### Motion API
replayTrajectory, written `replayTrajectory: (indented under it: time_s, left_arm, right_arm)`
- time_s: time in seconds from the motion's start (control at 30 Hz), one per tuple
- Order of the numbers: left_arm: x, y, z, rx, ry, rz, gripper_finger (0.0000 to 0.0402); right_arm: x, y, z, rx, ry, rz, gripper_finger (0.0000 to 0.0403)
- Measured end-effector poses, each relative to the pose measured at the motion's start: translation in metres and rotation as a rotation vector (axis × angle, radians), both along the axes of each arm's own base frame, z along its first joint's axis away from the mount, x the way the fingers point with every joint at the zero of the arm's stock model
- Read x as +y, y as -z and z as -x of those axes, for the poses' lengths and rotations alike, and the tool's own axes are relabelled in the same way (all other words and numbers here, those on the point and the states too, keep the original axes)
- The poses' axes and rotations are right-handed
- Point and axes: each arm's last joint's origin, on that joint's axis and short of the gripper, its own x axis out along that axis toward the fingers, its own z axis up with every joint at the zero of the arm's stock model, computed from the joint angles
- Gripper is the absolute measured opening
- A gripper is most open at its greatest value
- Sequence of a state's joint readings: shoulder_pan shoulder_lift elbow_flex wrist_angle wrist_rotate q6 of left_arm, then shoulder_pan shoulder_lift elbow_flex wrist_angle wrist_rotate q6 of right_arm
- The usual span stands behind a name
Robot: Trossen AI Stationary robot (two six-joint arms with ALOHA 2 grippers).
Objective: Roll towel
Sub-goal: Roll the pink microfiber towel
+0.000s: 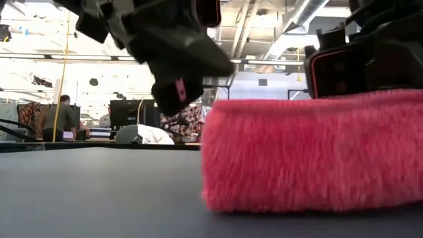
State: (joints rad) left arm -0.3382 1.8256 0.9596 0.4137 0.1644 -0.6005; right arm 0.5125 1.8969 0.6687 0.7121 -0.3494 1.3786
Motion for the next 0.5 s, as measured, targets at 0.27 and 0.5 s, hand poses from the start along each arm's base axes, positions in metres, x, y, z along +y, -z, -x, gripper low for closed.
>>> replayTrajectory:
  time_s: [0.27,0.5]
  left_arm:
    - [-0.001,-0.009,0.003,-0.01,0.089,0.03,0.0]
    - [-0.002,-0.004,0.005,0.043,0.126,0.049,0.0]
  right_arm:
    - [-0.012,0.007,0.007,0.004,0.067,-0.005,0.0018]
    - [-0.015,0.009,0.007,-0.009,0.097,0.03,0.0018]
